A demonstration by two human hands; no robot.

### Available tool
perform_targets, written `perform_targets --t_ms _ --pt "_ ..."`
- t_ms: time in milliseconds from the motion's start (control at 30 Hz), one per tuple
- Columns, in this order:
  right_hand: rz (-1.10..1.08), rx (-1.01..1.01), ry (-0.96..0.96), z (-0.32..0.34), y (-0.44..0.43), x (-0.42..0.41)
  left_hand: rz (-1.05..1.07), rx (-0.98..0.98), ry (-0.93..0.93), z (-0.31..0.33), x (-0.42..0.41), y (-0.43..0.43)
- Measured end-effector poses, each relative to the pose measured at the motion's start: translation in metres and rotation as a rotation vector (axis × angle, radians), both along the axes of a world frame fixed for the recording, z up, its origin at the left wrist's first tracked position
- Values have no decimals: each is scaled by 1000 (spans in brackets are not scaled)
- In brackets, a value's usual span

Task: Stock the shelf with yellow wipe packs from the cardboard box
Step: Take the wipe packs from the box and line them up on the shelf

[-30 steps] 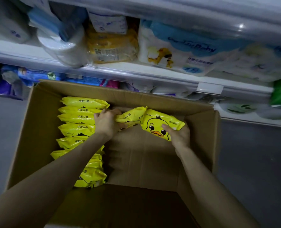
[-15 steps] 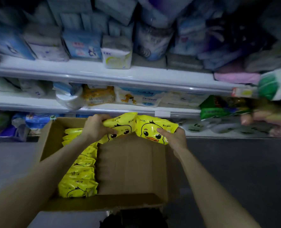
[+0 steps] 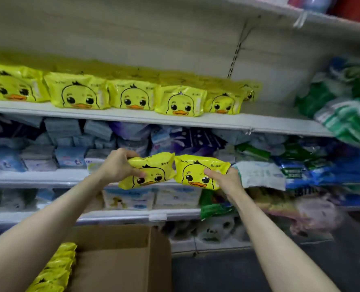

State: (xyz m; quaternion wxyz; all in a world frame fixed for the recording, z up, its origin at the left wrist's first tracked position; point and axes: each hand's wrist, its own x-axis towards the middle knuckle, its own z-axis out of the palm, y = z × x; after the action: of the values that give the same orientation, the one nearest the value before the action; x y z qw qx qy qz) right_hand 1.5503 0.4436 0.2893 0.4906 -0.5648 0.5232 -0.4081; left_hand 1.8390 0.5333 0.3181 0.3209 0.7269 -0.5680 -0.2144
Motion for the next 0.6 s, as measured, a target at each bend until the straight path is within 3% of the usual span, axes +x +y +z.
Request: perform_targets --t_ms 333,600 --pt "67 -176 -53 91 -54 -124 7 -90 0 90 -130 -27" --pt "54 -225 -95 113 -91 -158 66 -101 -69 124 -166 -77"
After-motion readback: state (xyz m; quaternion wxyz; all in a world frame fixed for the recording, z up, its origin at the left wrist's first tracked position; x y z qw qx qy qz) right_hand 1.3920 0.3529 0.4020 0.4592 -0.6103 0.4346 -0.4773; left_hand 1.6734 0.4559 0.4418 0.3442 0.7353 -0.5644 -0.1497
